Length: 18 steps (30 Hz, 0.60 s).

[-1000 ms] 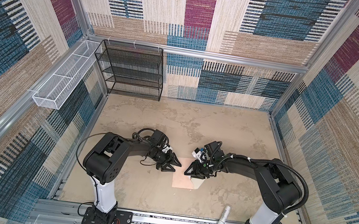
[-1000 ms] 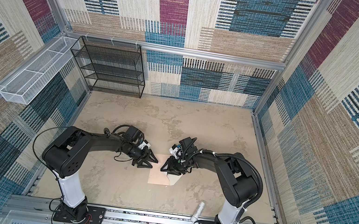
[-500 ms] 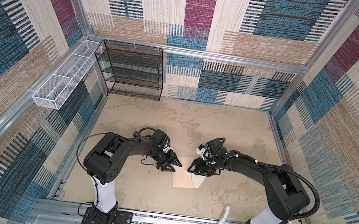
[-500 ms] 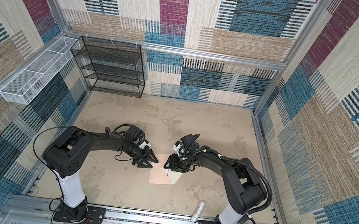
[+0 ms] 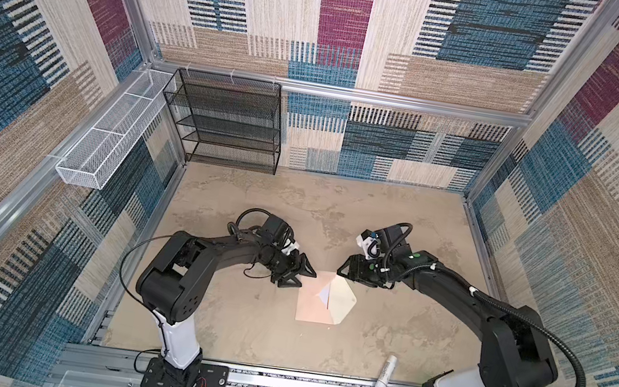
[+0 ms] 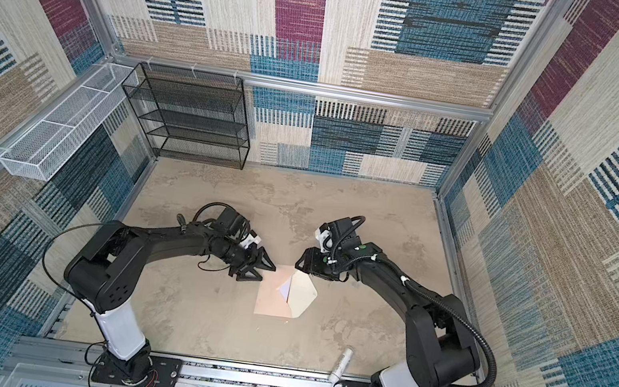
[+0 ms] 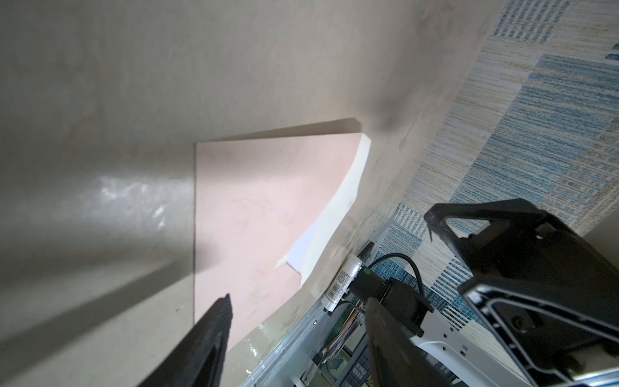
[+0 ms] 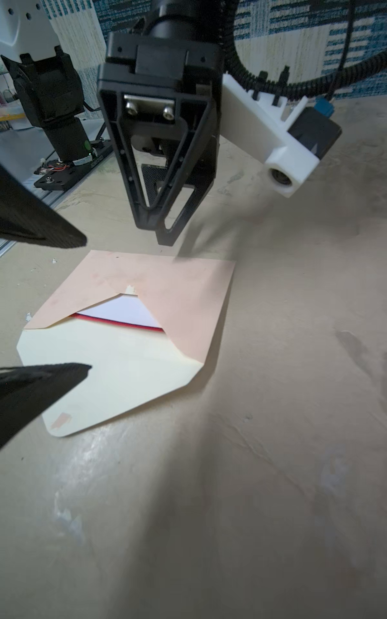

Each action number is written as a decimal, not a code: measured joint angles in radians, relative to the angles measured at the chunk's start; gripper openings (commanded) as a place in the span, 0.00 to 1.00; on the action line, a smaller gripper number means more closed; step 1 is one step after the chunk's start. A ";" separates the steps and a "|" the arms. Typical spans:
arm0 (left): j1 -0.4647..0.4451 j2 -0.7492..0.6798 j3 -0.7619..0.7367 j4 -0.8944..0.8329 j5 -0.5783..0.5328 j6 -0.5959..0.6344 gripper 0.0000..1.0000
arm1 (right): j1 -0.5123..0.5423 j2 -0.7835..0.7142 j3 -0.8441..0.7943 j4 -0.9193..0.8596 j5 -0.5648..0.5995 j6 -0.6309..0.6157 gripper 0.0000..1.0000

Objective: Place the letter into the envelope and seal it
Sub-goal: 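Release the card and lift both grippers away from the envelope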

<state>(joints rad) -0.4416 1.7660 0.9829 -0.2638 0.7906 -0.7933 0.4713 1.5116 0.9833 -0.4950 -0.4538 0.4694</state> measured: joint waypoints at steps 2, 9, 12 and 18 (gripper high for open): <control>0.000 -0.014 0.008 -0.016 -0.004 0.006 0.68 | -0.002 -0.010 0.011 -0.004 0.013 -0.002 0.59; -0.001 -0.087 0.027 -0.076 -0.029 0.015 0.68 | -0.004 -0.043 0.023 -0.040 0.046 -0.006 0.59; -0.001 -0.135 0.059 -0.115 -0.038 0.045 0.68 | -0.007 -0.077 0.021 -0.050 0.083 0.002 0.60; -0.001 -0.238 0.137 -0.192 -0.085 0.099 0.68 | -0.013 -0.156 0.004 -0.079 0.167 0.051 0.60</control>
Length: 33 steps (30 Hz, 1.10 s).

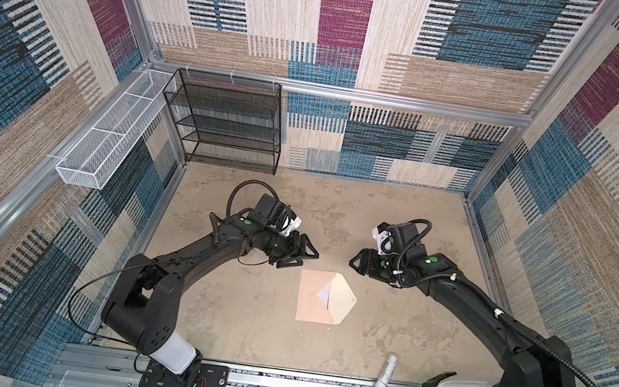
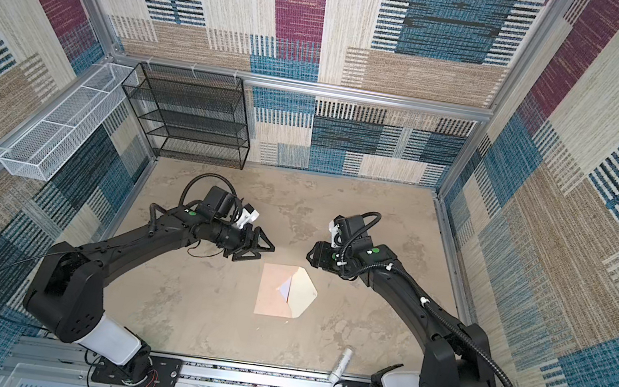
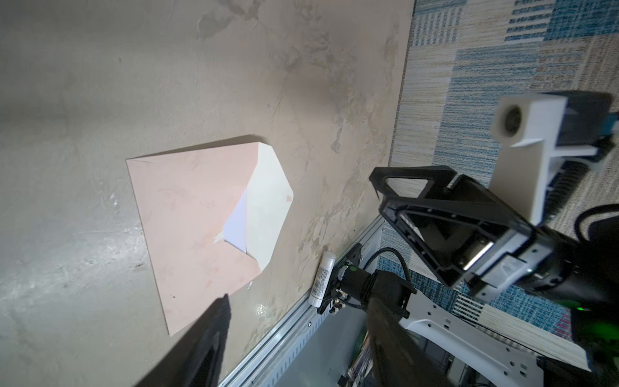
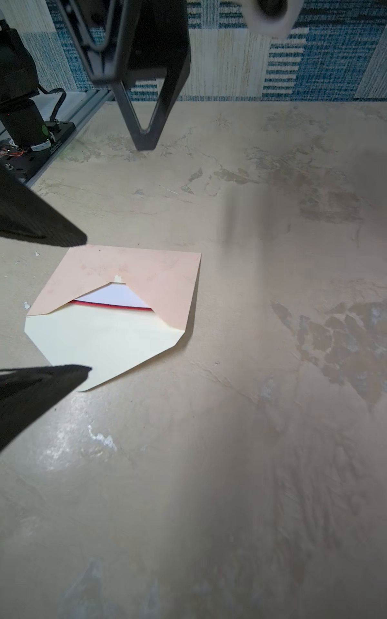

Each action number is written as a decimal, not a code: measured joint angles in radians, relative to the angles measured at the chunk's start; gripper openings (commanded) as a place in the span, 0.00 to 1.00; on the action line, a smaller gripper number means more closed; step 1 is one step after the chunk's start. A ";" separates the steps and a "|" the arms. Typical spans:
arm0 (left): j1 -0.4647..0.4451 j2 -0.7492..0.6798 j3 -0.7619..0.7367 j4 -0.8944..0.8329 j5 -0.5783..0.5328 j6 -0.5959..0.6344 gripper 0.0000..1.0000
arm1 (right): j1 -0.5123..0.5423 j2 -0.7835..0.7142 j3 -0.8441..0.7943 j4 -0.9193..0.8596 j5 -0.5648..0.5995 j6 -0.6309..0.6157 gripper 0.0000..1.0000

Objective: Place the letter into the envelope and seal it
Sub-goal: 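Release the card and lift both grippers away from the envelope, then move the right gripper down to the white glue stick near the table edge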

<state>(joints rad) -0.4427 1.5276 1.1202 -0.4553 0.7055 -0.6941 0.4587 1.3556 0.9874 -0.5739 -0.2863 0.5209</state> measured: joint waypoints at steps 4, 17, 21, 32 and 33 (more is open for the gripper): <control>-0.007 -0.072 0.030 -0.042 -0.047 0.042 0.68 | -0.003 -0.046 -0.007 -0.058 0.036 0.075 0.61; -0.172 -0.209 0.018 -0.069 -0.242 0.182 0.70 | -0.005 -0.237 -0.131 -0.387 0.103 0.343 0.64; -0.252 -0.196 0.005 -0.065 -0.266 0.224 0.71 | -0.005 -0.264 -0.210 -0.467 0.077 0.383 0.64; -0.339 -0.209 -0.078 -0.053 -0.309 0.261 0.71 | -0.005 -0.338 -0.278 -0.596 0.052 0.447 0.64; -0.341 -0.210 -0.083 -0.050 -0.309 0.262 0.71 | -0.003 -0.336 -0.280 -0.601 0.051 0.451 0.64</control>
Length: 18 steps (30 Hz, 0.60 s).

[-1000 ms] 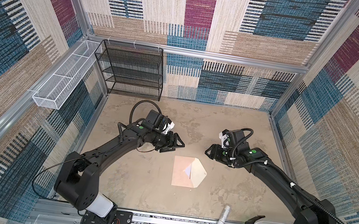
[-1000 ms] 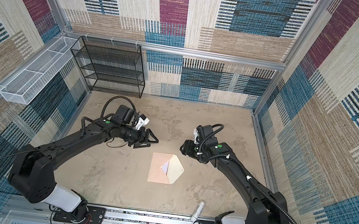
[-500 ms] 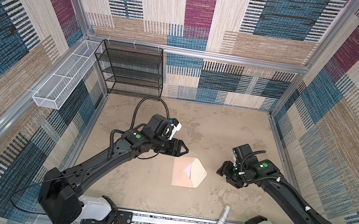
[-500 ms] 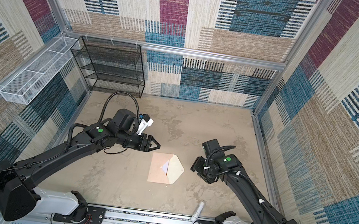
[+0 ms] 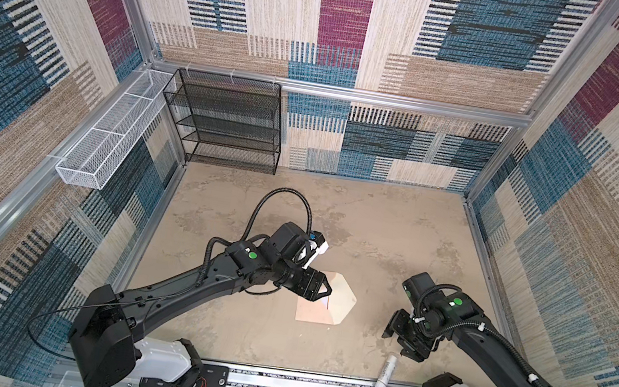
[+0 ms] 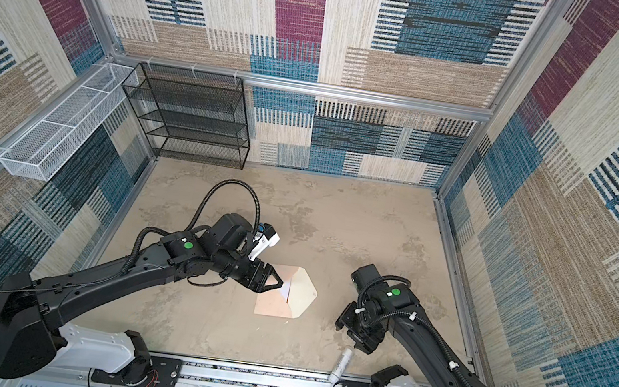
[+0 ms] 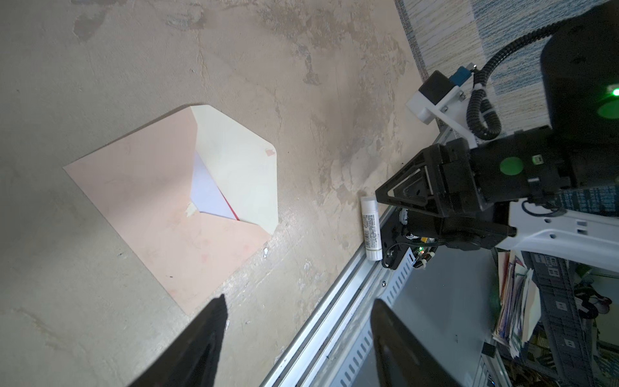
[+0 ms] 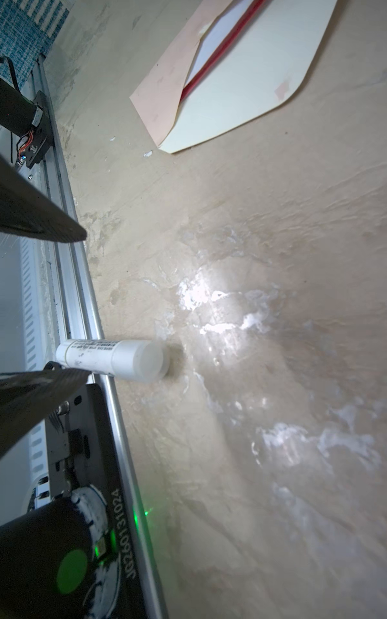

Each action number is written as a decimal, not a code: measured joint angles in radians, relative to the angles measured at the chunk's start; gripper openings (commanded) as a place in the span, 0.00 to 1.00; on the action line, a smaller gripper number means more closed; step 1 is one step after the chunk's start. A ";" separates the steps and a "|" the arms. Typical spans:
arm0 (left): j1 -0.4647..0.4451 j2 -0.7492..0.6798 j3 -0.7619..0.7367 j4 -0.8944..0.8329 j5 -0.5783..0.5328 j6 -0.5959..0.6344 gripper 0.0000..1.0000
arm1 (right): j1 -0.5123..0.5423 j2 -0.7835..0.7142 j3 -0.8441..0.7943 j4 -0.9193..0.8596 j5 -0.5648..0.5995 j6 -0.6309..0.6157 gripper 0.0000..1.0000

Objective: Place the letter into the envelope and seal it
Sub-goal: 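Move the right gripper down to the white glue stick near the table edge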

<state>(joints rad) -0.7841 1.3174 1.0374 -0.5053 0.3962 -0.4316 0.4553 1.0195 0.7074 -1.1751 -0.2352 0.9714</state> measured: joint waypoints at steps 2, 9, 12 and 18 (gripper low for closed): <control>-0.003 0.000 -0.003 0.001 -0.001 0.005 0.71 | 0.004 0.008 -0.001 -0.003 0.000 0.005 0.64; -0.013 -0.006 -0.014 0.008 -0.025 0.014 0.71 | 0.027 0.051 -0.017 -0.003 -0.001 0.020 0.64; -0.014 -0.023 -0.030 0.008 -0.027 0.015 0.71 | 0.030 0.072 -0.021 0.000 -0.006 0.021 0.65; -0.014 -0.054 -0.055 0.011 -0.053 0.020 0.72 | 0.031 0.121 -0.043 0.004 -0.029 0.021 0.69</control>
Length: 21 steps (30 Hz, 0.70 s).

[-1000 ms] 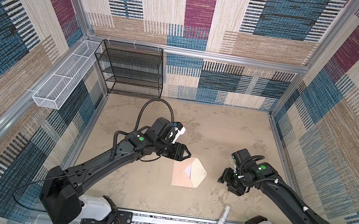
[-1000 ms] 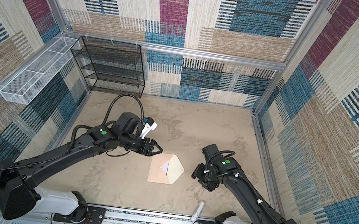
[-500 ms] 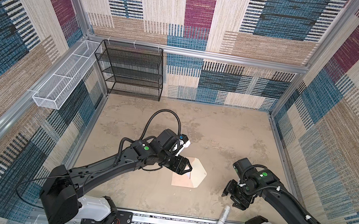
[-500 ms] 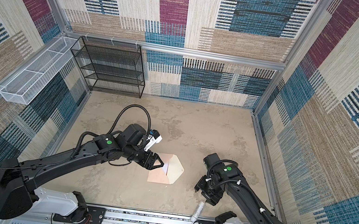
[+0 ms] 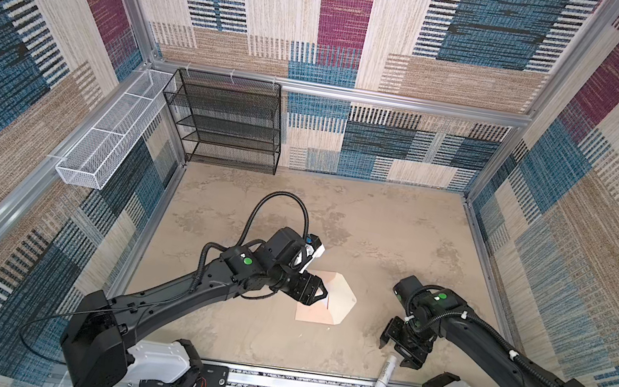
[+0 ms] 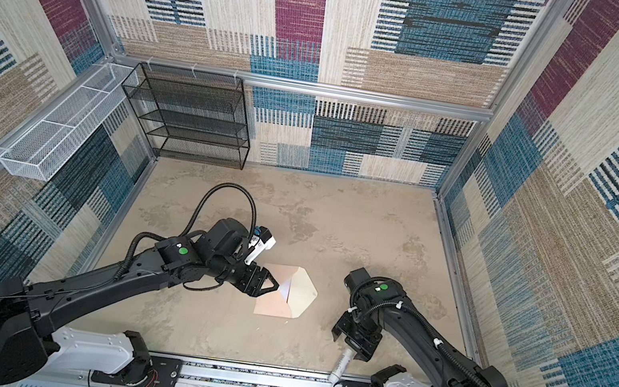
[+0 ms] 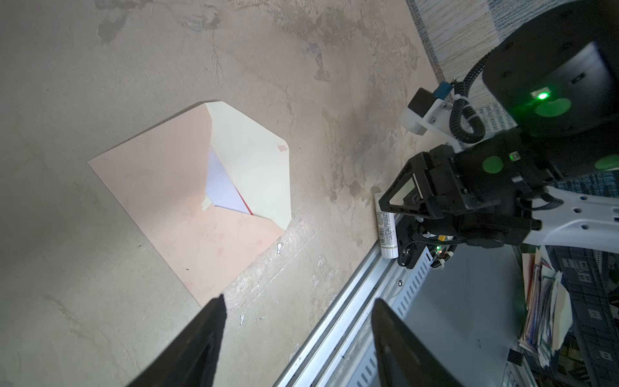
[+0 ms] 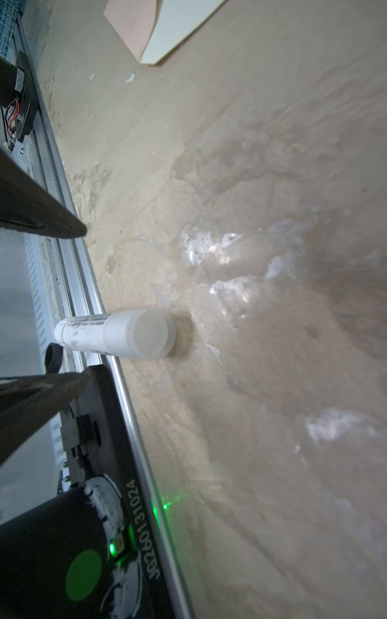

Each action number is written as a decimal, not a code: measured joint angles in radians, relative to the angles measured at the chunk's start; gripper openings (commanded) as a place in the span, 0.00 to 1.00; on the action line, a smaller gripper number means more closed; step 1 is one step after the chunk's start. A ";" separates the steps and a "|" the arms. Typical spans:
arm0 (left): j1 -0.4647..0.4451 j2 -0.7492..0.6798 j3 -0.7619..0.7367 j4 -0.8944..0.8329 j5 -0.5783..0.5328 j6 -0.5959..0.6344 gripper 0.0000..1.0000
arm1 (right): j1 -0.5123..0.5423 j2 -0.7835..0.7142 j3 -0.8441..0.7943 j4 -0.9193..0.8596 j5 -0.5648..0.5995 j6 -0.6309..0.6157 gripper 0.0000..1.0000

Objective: Place the letter into the envelope and seal it
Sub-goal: 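Move the right gripper down to the white glue stick near the table edge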

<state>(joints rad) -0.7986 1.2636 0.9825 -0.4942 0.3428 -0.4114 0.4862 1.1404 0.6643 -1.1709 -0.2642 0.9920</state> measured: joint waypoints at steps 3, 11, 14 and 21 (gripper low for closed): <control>0.000 -0.013 -0.010 0.000 -0.005 0.014 0.72 | 0.000 0.024 -0.004 0.007 -0.008 -0.009 0.70; 0.000 -0.029 -0.013 0.000 -0.049 0.032 0.72 | 0.003 0.097 -0.048 0.066 -0.017 -0.040 0.61; 0.000 -0.029 -0.009 0.001 -0.052 0.043 0.72 | 0.003 0.106 -0.076 0.092 -0.026 -0.050 0.55; 0.001 -0.029 -0.005 0.001 -0.056 0.052 0.72 | 0.003 0.094 -0.132 0.129 -0.050 -0.047 0.36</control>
<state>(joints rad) -0.7975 1.2343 0.9779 -0.4934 0.2867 -0.3595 0.4892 1.2343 0.5327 -1.0416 -0.3145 0.9455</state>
